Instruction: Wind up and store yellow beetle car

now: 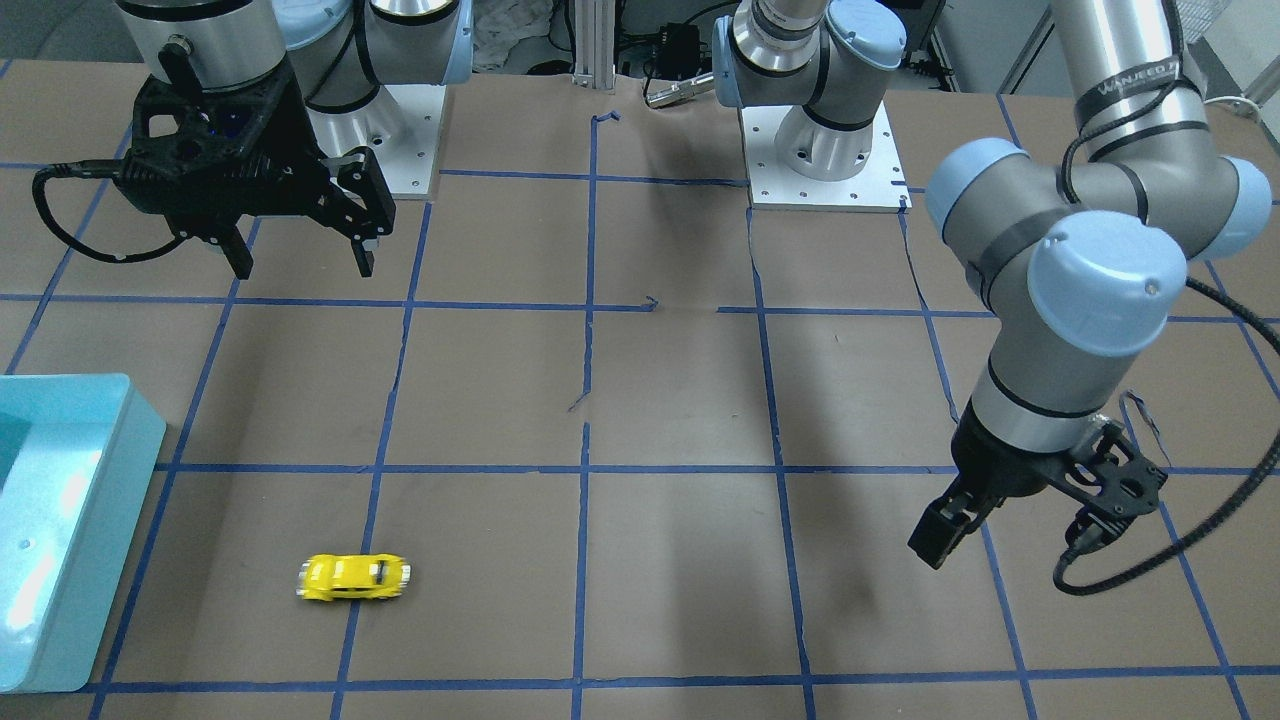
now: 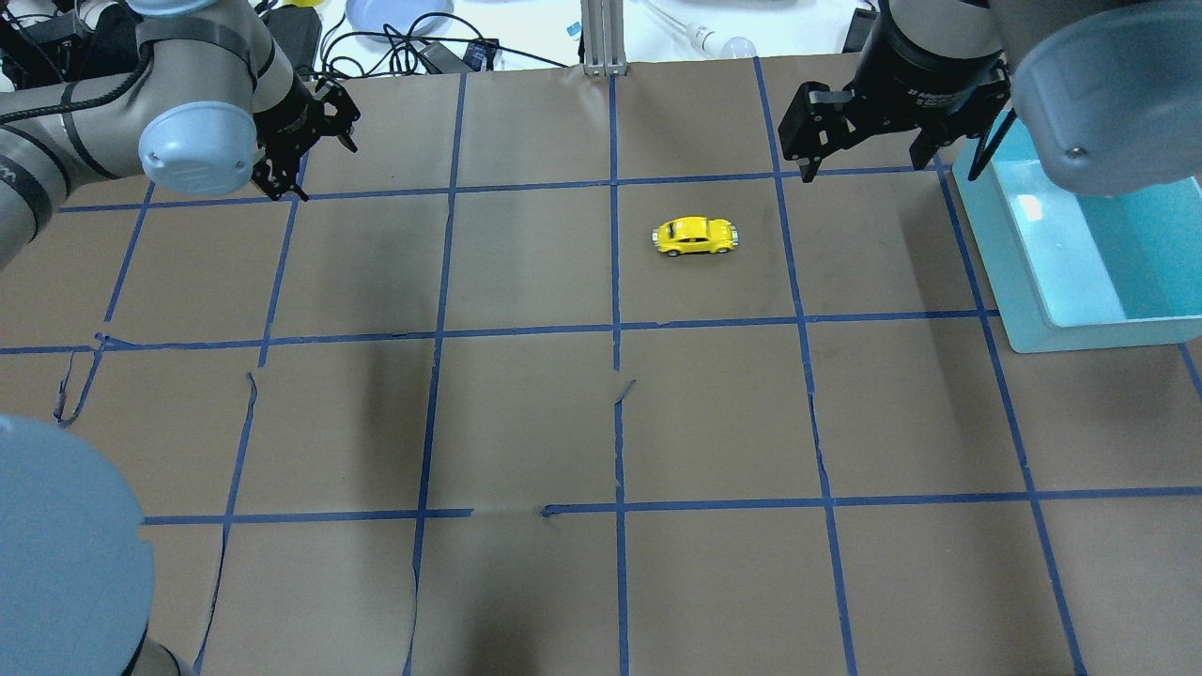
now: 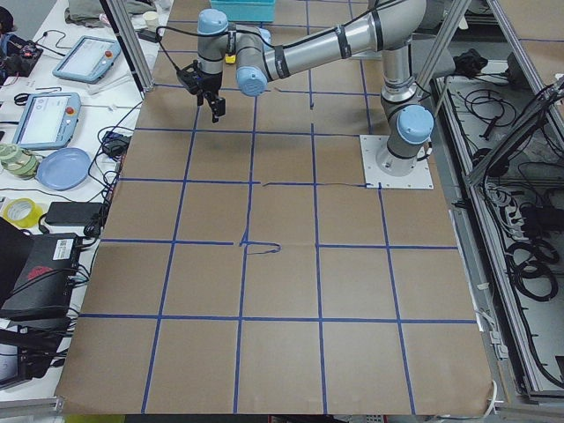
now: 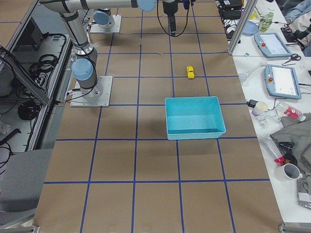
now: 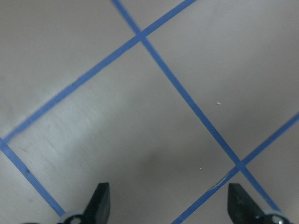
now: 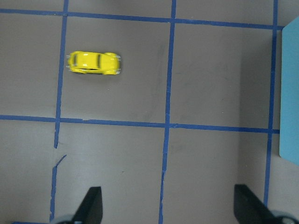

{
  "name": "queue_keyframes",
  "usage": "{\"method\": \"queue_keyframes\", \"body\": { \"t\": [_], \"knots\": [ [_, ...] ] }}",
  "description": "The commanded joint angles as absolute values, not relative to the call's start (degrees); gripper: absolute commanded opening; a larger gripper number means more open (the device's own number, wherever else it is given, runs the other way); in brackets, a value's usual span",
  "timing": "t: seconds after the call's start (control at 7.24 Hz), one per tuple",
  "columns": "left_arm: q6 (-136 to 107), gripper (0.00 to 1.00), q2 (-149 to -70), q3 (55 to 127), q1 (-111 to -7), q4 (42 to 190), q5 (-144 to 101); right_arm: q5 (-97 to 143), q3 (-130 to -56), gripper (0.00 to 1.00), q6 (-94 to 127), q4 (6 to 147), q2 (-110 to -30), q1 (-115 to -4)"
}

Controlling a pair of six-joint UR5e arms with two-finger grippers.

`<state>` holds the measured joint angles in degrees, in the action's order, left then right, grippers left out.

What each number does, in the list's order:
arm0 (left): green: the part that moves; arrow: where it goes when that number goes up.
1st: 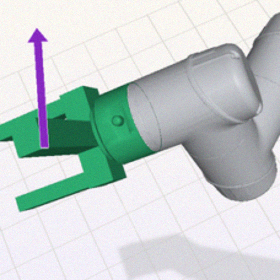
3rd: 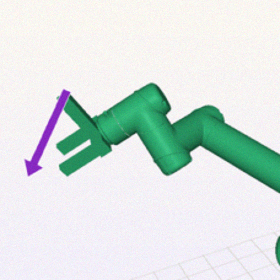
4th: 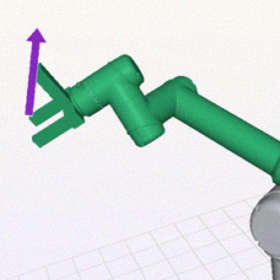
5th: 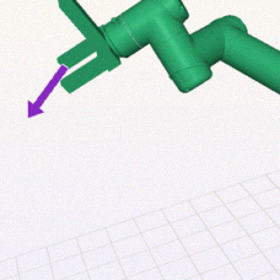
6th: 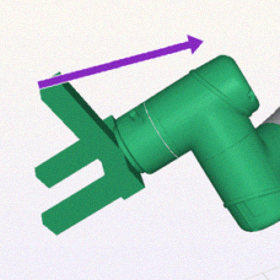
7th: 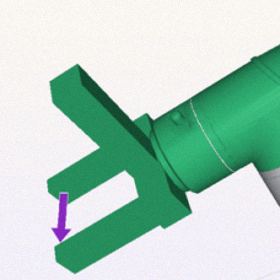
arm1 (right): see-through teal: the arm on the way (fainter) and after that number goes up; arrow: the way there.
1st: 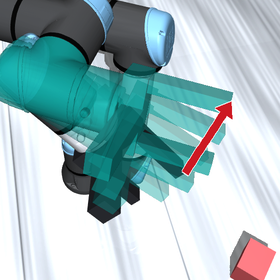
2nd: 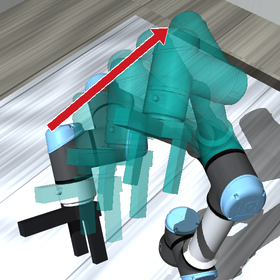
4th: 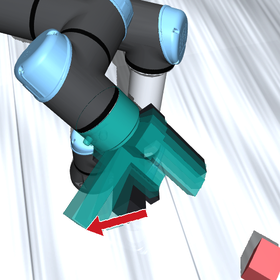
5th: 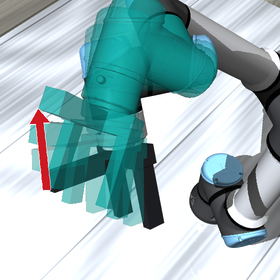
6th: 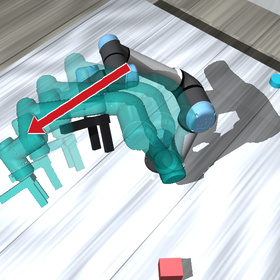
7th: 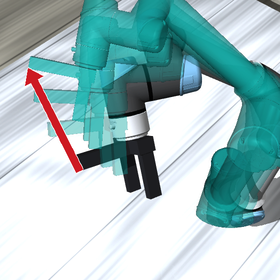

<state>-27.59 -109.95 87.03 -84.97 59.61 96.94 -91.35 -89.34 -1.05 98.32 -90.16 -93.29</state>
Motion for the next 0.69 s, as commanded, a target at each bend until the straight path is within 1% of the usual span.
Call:
{"method": "queue_keyframes", "body": {
  "t": [0.0, 0.14, 0.41, 0.55],
  "knots": [
    [-12.1, 1.00, -105.1, 87.1, -86.2, 64.9, 97.1, -91.4, -89.0, 1.00, -3.2, 98.4, -89.7, -92.6],
    [-12.0, 1.00, -103.1, 87.0, -86.9, 72.2, 94.4, -91.4, -88.7, 1.00, -3.6, 98.3, -89.6, -92.7],
    [-12.0, 1.00, -100.2, 88.1, -86.9, 78.5, 93.9, -91.2, -88.3, 1.00, -3.9, 97.8, -89.6, -92.9],
    [-11.8, 1.00, -99.7, 87.5, -87.0, 78.8, 93.5, -88.4, -88.3, 1.00, -6.0, 97.8, -86.4, -92.6]
  ]
}}
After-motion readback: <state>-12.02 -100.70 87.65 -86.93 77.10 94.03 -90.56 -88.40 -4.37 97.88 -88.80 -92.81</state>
